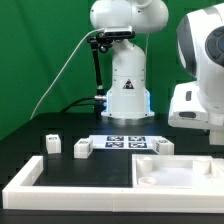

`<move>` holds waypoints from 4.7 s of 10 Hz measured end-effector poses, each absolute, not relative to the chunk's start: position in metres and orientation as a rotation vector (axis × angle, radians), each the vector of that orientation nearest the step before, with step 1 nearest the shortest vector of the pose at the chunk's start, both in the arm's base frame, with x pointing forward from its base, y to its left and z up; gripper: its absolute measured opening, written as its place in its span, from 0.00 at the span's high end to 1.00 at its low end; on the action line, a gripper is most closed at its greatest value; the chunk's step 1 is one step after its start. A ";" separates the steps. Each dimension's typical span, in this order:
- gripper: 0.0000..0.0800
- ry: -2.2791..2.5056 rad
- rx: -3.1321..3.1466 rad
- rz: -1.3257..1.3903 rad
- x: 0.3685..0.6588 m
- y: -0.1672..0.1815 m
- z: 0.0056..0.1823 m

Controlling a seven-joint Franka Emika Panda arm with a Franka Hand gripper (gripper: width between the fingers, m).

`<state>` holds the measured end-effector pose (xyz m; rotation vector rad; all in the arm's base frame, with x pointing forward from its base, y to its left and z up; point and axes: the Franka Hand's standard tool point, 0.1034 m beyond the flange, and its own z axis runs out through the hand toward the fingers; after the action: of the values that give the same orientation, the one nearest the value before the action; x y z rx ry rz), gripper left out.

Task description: Assemble one leg

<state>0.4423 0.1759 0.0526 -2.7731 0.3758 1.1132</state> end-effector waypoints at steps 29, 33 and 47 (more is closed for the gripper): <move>0.64 -0.354 -3.013 -0.700 0.612 0.113 0.099; 0.64 -0.358 -3.014 -0.694 0.611 0.113 0.096; 0.64 -0.341 -2.997 -0.870 0.612 0.098 0.069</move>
Offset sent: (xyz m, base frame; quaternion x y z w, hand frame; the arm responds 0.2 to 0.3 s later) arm 0.0194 -0.0314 0.0385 -0.0300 0.1219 -0.0498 0.9908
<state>0.6117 0.0976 0.0687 -2.9965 -0.3412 -0.8695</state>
